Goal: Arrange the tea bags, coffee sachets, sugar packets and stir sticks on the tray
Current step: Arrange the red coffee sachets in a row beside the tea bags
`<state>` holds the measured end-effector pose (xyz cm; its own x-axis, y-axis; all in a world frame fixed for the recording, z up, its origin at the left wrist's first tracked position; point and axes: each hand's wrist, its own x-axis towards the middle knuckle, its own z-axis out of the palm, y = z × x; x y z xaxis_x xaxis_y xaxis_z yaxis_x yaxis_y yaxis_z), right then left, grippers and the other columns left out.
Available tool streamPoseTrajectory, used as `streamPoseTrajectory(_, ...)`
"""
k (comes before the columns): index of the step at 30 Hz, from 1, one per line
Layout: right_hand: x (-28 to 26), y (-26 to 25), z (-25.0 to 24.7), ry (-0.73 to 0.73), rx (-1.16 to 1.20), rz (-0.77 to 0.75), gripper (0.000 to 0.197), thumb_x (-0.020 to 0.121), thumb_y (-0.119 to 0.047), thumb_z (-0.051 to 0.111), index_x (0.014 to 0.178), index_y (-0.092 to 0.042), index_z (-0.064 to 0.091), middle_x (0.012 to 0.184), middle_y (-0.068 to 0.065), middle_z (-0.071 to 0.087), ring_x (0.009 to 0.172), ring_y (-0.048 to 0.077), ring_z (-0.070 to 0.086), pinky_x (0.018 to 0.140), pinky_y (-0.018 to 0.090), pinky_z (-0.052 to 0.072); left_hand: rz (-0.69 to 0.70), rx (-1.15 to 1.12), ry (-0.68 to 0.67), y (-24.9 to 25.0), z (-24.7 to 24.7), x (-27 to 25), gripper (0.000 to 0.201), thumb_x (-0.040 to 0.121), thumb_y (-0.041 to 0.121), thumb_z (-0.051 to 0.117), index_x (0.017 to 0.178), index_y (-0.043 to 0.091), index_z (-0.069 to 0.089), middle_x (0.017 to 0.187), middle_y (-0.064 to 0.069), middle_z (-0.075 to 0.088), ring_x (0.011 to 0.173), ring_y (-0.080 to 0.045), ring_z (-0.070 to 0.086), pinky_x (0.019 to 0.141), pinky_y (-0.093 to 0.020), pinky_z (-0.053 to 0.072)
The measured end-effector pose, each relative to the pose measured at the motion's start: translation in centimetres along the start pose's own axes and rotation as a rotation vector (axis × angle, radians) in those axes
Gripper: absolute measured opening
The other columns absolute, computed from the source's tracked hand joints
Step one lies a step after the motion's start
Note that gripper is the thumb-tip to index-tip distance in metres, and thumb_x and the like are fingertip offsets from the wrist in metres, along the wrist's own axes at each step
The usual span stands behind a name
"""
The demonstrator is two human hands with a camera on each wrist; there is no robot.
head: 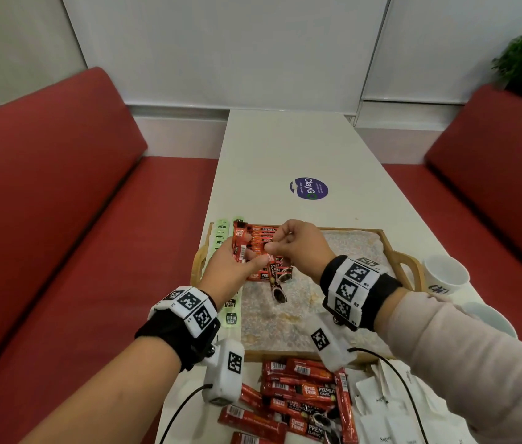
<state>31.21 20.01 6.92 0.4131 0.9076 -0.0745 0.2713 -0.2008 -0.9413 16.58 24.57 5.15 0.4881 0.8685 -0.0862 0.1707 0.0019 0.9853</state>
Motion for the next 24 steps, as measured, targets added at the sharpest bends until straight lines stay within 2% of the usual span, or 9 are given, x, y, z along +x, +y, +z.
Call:
streamPoseTrajectory(2, 0.1, 0.1, 0.0, -0.005, 0.026, 0.028, 0.032, 0.073, -0.005, 0.079, 0.073, -0.015, 0.049, 0.061, 0.001, 0.057, 0.051, 0.015, 0.053, 0.050, 0.028, 0.044, 0.020, 0.035, -0.009, 0.3, -0.2, 0.0, 0.047, 0.083, 0.010, 0.071, 0.125, 0.015, 0.054, 0.081, 0.006, 0.059, 0.049, 0.012, 0.052, 0.042, -0.004, 0.036)
streamPoseTrajectory(5, 0.1, 0.3, 0.1, 0.003, 0.033, 0.046, 0.036, 0.071, -0.005, 0.081, 0.072, -0.015, 0.047, 0.058, 0.001, 0.056, 0.048, 0.016, 0.052, 0.049, 0.030, 0.043, 0.032, 0.094, -0.036, 0.5, -0.4, 0.0, 0.048, 0.083, 0.010, 0.071, 0.127, 0.017, 0.055, 0.088, 0.000, 0.061, 0.058, 0.005, 0.053, 0.043, -0.004, 0.037)
streamPoseTrajectory(7, 0.1, 0.4, 0.2, 0.002, 0.023, 0.044, 0.035, 0.070, -0.008, 0.082, 0.071, -0.016, 0.047, 0.057, 0.000, 0.056, 0.047, 0.015, 0.052, 0.050, 0.030, 0.043, 0.028, 0.097, -0.040, 0.3, -0.5, 0.0, 0.047, 0.083, 0.010, 0.072, 0.126, 0.017, 0.055, 0.087, 0.001, 0.061, 0.060, 0.005, 0.053, 0.043, -0.003, 0.037)
streamPoseTrajectory(10, -0.1, 0.4, 0.3, -0.048, -0.022, 0.032, 0.029, 0.073, -0.018, 0.081, 0.072, -0.016, 0.052, 0.061, 0.000, 0.057, 0.054, 0.015, 0.052, 0.056, 0.031, 0.045, 0.020, 0.051, 0.014, -0.2, -0.4, 0.2, 0.042, 0.082, 0.016, 0.073, 0.121, 0.019, 0.057, 0.079, 0.008, 0.059, 0.051, 0.011, 0.053, 0.043, -0.005, 0.037)
streamPoseTrajectory(12, -0.4, 0.4, 0.4, -0.141, -0.102, 0.042, 0.025, 0.075, -0.023, 0.080, 0.074, -0.017, 0.056, 0.064, -0.001, 0.058, 0.056, 0.011, 0.051, 0.056, 0.026, 0.044, 0.000, -0.029, 0.063, -0.6, -0.4, 0.6, 0.040, 0.082, 0.016, 0.073, 0.119, 0.017, 0.058, 0.078, 0.009, 0.058, 0.047, 0.010, 0.051, 0.043, -0.007, 0.037)
streamPoseTrajectory(15, -0.7, 0.7, 0.5, -0.257, -0.201, 0.099, 0.022, 0.078, -0.016, 0.077, 0.076, -0.020, 0.055, 0.068, -0.001, 0.061, 0.054, 0.007, 0.053, 0.052, 0.019, 0.041, -0.027, -0.128, 0.100, -1.0, -0.3, 1.1, 0.035, 0.085, 0.007, 0.069, 0.118, 0.012, 0.057, 0.079, 0.005, 0.059, 0.045, 0.008, 0.053, 0.041, -0.012, 0.040)
streamPoseTrajectory(18, -0.5, 1.1, 0.5, -0.252, -0.151, 0.140, 0.022, 0.077, -0.010, 0.077, 0.080, -0.018, 0.056, 0.072, 0.004, 0.063, 0.059, 0.012, 0.057, 0.056, 0.021, 0.046, -0.037, -0.136, 0.102, -1.2, -0.3, 1.4, 0.030, 0.085, 0.009, 0.069, 0.112, 0.013, 0.057, 0.077, 0.006, 0.059, 0.045, 0.006, 0.051, 0.040, -0.016, 0.038)
streamPoseTrajectory(20, -0.3, 1.3, 0.4, -0.226, -0.097, 0.158, 0.021, 0.077, -0.008, 0.077, 0.082, -0.015, 0.057, 0.072, 0.006, 0.063, 0.058, 0.013, 0.056, 0.052, 0.019, 0.045, -0.056, -0.142, 0.108, -1.5, -0.5, 1.7, 0.029, 0.084, 0.013, 0.071, 0.109, 0.015, 0.057, 0.078, 0.006, 0.059, 0.048, 0.000, 0.049, 0.043, -0.020, 0.037)
streamPoseTrajectory(24, 0.0, 1.8, -0.1, -0.224, -0.160, 0.164, 0.018, 0.081, 0.000, 0.071, 0.080, -0.014, 0.060, 0.070, 0.002, 0.062, 0.048, 0.000, 0.057, 0.046, 0.012, 0.042, -0.071, -0.092, 0.142, -2.1, -1.1, 2.1, 0.032, 0.081, 0.016, 0.074, 0.108, 0.017, 0.058, 0.080, 0.008, 0.061, 0.051, -0.002, 0.049, 0.050, -0.022, 0.038)
